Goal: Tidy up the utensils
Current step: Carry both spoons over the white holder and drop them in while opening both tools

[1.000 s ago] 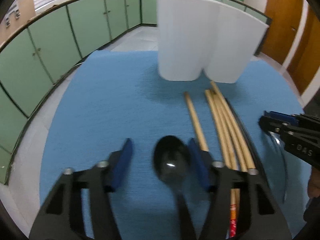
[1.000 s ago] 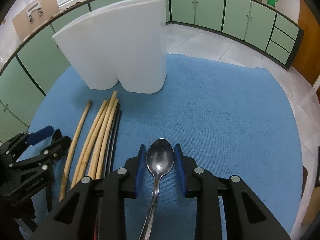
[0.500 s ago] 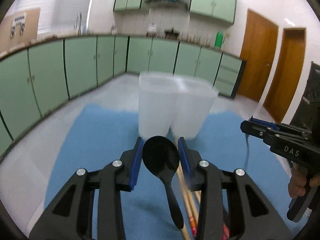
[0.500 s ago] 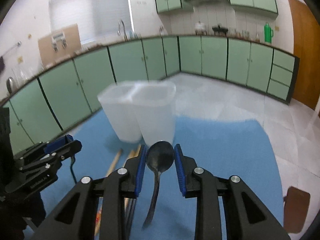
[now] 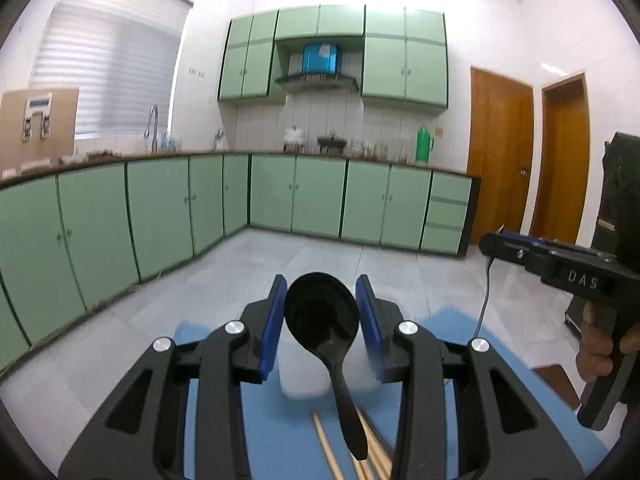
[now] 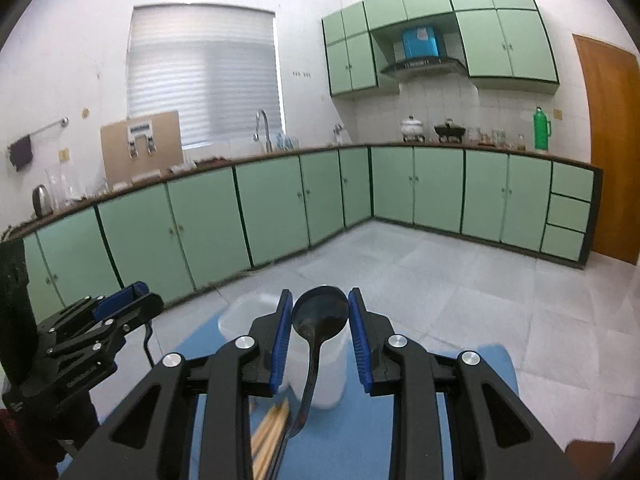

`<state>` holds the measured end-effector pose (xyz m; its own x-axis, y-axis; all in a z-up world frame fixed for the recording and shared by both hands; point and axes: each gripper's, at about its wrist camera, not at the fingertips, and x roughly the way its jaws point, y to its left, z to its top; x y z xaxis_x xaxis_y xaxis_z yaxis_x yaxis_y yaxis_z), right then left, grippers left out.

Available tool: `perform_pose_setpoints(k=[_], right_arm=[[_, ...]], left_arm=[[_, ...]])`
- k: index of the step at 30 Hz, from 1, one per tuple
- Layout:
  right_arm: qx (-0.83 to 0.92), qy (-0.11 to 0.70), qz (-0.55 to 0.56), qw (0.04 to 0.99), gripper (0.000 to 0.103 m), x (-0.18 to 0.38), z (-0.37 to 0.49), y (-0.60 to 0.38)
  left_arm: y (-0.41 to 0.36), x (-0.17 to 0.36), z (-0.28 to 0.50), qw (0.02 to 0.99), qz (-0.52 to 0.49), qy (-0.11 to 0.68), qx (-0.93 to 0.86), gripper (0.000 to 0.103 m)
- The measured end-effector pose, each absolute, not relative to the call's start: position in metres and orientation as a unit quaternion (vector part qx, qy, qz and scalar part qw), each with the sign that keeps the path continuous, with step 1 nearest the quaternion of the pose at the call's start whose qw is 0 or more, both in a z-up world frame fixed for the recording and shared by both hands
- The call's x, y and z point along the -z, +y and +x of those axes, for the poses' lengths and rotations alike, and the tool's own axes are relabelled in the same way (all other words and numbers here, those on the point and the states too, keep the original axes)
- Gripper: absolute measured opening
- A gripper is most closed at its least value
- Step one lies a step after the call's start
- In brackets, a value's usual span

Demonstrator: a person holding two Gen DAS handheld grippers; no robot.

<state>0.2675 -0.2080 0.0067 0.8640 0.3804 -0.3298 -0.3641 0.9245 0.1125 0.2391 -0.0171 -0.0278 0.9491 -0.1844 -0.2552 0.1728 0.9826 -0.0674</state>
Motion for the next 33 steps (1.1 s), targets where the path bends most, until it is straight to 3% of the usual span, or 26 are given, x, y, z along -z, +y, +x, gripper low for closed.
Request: perform_pose_setpoints(k=[10,18,23,28,33], right_arm=[[-0.169,0.155,0.039,0.973,0.028,-0.027,0.342,-0.202],[-0.157,0.198,0.022,0.967,0.028,0.013,0.38,-0.185],[-0.16,0.216,0.009,0.963,0.029,0.026,0.379,-0.184],[-0.149,0.218,0.019,0.964,0.041,0.026,0.355,-0.197],[-0.136,0.236,0.032,0.962,0.063,0.039,0.308,-0.218]], left_arm=[[-0.035,-0.009,0.315,0.994,-0.018,0.08,0.077,0.034],[-0.034,0.03,0.375,0.987,-0.035,0.142,0.073,0.035],[-0.025,0.044,0.378,0.984,-0.03,0.167,0.061,0.05],[-0.016,0.045,0.35,0.982,-0.03,0.18,0.052,0.054],[-0.009,0.054,0.3,0.974,-0.031,0.219,0.043,0.064]])
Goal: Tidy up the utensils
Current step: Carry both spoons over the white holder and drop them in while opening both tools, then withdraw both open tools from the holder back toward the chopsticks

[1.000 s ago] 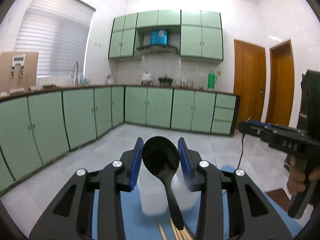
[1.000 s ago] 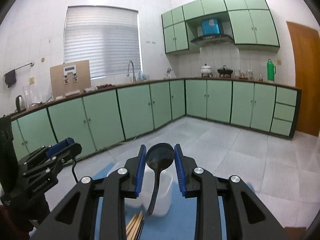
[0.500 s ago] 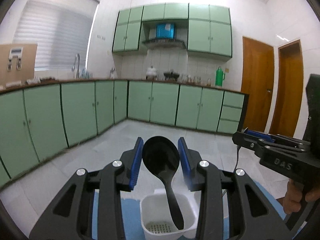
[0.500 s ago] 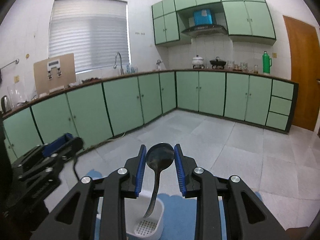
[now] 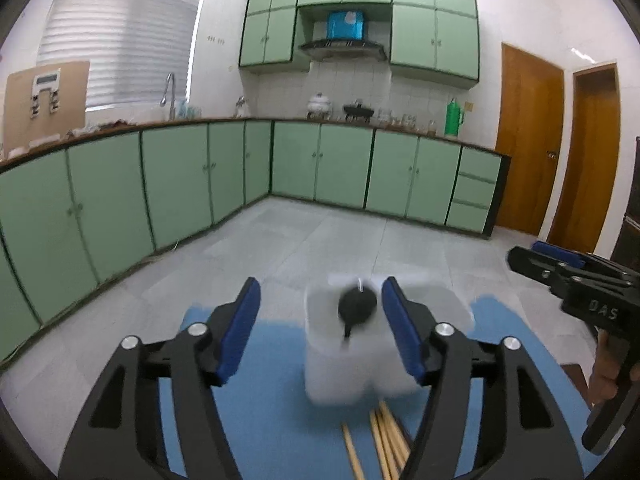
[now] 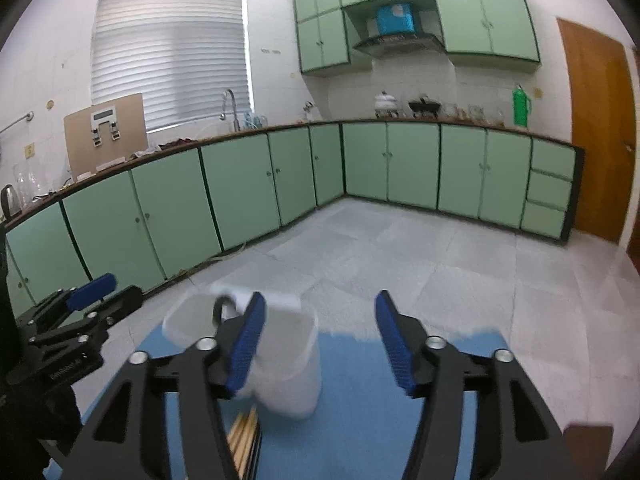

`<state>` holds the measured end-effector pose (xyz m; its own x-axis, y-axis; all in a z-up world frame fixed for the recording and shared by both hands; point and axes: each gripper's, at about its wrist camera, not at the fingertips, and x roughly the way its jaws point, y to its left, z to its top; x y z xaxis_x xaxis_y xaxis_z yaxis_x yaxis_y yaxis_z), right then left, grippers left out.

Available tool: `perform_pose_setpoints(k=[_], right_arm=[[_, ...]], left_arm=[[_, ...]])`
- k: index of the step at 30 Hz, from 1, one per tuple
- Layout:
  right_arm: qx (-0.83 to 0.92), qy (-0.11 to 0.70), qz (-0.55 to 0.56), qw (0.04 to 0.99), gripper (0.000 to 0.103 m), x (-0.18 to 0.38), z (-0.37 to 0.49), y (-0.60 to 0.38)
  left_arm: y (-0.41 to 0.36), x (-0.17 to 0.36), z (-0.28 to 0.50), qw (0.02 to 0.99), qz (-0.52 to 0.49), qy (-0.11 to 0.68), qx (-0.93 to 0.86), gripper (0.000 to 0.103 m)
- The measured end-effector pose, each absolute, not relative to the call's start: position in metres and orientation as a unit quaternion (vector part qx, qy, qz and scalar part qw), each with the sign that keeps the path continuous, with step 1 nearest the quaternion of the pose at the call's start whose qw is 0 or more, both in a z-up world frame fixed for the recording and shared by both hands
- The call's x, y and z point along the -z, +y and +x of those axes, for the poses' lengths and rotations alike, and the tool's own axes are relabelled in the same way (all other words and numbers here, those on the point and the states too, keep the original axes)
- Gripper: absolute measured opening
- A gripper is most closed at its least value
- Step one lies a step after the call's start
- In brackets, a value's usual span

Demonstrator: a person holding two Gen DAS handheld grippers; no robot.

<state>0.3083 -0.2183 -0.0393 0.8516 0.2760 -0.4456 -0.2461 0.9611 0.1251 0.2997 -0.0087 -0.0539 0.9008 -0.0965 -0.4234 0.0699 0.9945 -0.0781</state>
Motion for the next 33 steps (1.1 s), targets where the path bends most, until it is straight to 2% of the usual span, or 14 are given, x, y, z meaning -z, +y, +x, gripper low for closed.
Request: perform_pose_setpoints(k=[5,13,20,33], right_arm=[[-0.126,0.296,0.036,0.946,0.071,0.086,0.242,-0.235],[-0.133,0.4,0.028,0.907,0.071,0.152,0.165,-0.232],[-0.147,0.428,0.014,0.892,0.068,0.171,0.139,-0.221],[-0.144,0.422,-0.067,0.892,0.058,0.185,0.117,-0.198]], left_arm=[[-0.017,0.093,0.242,0.957,-0.007,0.285,0.059,0.072],[-0.021,0.162,0.178,0.92,0.004,0.387,0.059,0.073],[-0.024,0.187,0.159,0.905,0.024,0.421,0.055,0.073],[-0.028,0.19,0.148,0.9,0.027,0.431,0.059,0.077]])
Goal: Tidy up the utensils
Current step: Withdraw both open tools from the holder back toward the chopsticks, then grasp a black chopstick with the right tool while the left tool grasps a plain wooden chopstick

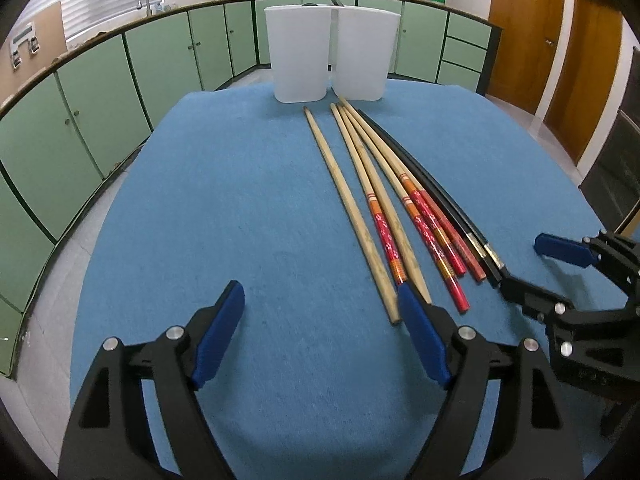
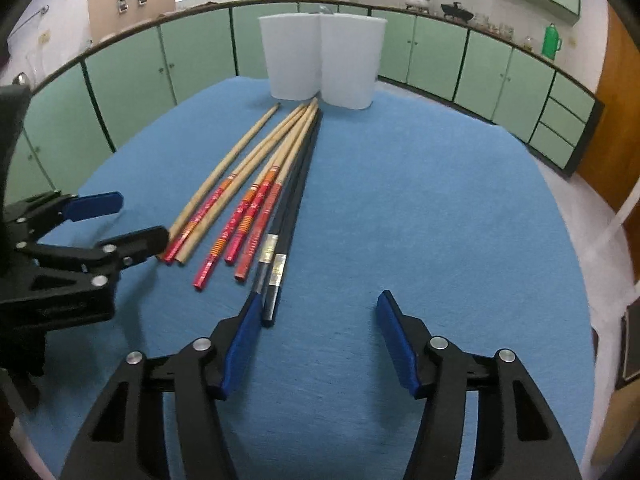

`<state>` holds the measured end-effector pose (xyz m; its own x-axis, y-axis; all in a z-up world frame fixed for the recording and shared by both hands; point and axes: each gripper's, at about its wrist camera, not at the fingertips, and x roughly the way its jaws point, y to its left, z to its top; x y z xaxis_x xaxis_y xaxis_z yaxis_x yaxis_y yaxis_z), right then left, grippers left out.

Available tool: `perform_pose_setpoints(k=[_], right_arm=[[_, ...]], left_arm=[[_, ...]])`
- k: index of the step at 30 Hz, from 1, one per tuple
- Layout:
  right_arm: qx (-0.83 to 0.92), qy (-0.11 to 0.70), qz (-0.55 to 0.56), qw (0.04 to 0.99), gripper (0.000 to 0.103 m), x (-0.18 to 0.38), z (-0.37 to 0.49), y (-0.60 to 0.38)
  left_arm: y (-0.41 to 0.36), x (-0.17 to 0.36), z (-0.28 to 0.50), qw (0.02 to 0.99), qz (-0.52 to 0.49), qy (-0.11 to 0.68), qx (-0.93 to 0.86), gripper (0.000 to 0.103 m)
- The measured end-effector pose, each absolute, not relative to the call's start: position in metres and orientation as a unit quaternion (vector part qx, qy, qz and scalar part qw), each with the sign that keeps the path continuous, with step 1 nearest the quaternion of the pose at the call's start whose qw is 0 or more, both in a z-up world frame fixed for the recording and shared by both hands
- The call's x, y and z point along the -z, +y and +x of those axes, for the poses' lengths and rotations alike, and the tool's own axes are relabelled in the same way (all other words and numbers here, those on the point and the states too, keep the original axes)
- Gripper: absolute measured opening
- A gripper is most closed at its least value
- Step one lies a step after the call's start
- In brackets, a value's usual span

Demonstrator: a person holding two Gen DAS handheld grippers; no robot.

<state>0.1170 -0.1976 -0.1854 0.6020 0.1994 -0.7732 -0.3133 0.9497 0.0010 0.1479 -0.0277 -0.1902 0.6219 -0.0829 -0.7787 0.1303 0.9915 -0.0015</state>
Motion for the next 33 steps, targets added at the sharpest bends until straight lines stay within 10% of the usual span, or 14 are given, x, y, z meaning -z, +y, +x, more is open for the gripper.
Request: perform_pose_setpoints(k=[18,26,33], right_arm=[[-0.146,0.418,-0.033,0.896,0.034,0.183,0.119,-0.204],[-0.162,0.417,-0.037,0.893,0.008,0.183,0.122,-0.199],[-0.163,0.419,-0.021,0.893,0.007,0.183,0.122,-0.201]], left_arm=[[-0.021,0.195,0.151,0.894,0.022,0.446,0.038,0.074],[-0.03,0.194,0.151,0.897,0.019,0.438,0.052,0.046],[-0.036,0.193,0.153,0.897,0.015,0.435,0.075,0.013]])
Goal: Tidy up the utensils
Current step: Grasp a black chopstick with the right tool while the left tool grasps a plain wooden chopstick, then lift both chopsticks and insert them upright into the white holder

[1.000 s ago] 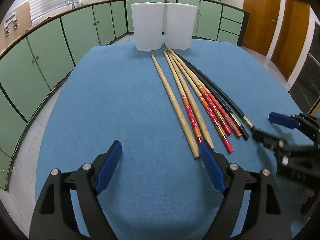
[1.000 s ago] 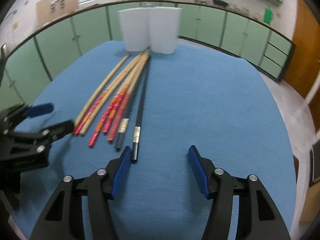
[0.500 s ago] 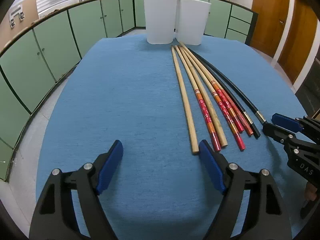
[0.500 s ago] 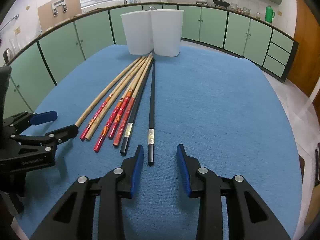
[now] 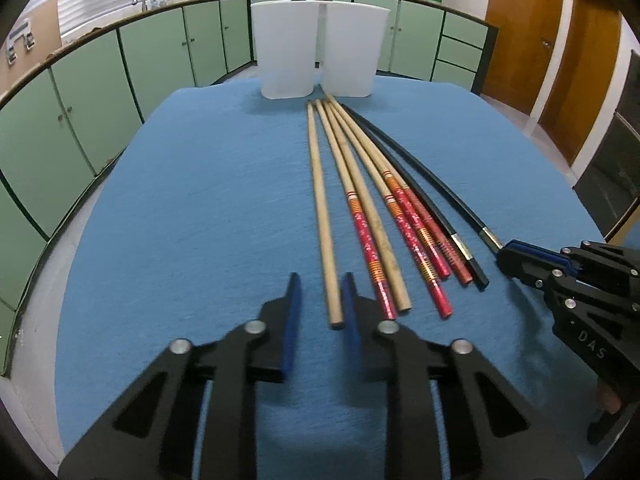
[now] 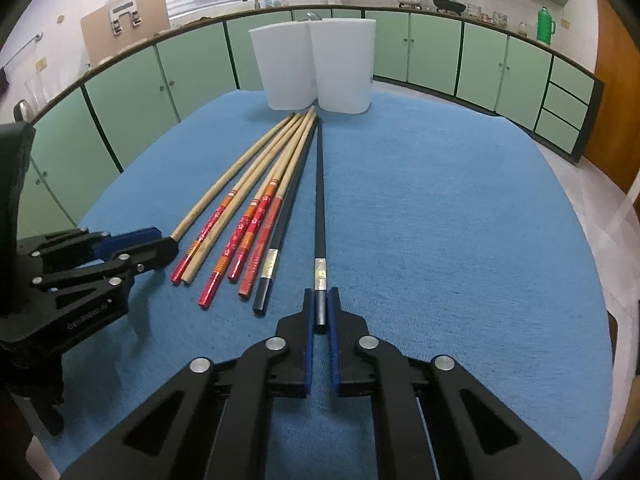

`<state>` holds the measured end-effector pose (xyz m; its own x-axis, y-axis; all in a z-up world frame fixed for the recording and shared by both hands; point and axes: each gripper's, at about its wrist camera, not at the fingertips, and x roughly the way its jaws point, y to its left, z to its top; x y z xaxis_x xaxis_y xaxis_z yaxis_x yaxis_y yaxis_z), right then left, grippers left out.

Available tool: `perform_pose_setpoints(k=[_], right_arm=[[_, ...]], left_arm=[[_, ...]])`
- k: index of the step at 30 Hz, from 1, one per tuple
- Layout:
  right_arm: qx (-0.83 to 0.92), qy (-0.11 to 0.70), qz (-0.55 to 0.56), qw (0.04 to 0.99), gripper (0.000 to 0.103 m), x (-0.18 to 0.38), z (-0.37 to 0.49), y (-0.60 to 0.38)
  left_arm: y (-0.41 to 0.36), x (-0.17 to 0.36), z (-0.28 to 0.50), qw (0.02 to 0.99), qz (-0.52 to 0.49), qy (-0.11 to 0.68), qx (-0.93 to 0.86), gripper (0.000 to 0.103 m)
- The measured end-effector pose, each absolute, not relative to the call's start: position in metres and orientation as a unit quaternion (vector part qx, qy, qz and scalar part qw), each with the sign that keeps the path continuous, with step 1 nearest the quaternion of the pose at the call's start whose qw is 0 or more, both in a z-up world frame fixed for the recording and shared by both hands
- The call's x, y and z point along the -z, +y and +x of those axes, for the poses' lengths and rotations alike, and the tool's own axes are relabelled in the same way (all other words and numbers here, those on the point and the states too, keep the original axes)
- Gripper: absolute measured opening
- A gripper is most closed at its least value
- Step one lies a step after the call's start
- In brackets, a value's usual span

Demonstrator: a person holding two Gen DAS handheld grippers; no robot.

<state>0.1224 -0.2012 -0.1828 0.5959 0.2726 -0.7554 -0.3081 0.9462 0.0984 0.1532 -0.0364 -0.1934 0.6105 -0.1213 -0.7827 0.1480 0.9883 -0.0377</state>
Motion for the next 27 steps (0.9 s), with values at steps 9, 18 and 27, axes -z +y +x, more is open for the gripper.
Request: perform_pose_setpoints(k=[9,18,27], right_arm=[[-0.159,0.4,-0.016,0.902,0.007,0.159,0.116,-0.211],[-0.158,0.349,-0.013,0.924,0.007,0.108,0.111,-0.222],[-0.175,0.3,-0.008,0.938,0.006,0.052,0.118,-0.228]], left_arm=[[-0.025,0.171,0.147,0.903,0.012,0.422,0.075,0.006],[-0.016,0.106,0.129,0.931,0.021,0.357,0.073,0.006],[-0.014,0.045,0.132,0.952,0.007,0.293,0.088,0.006]])
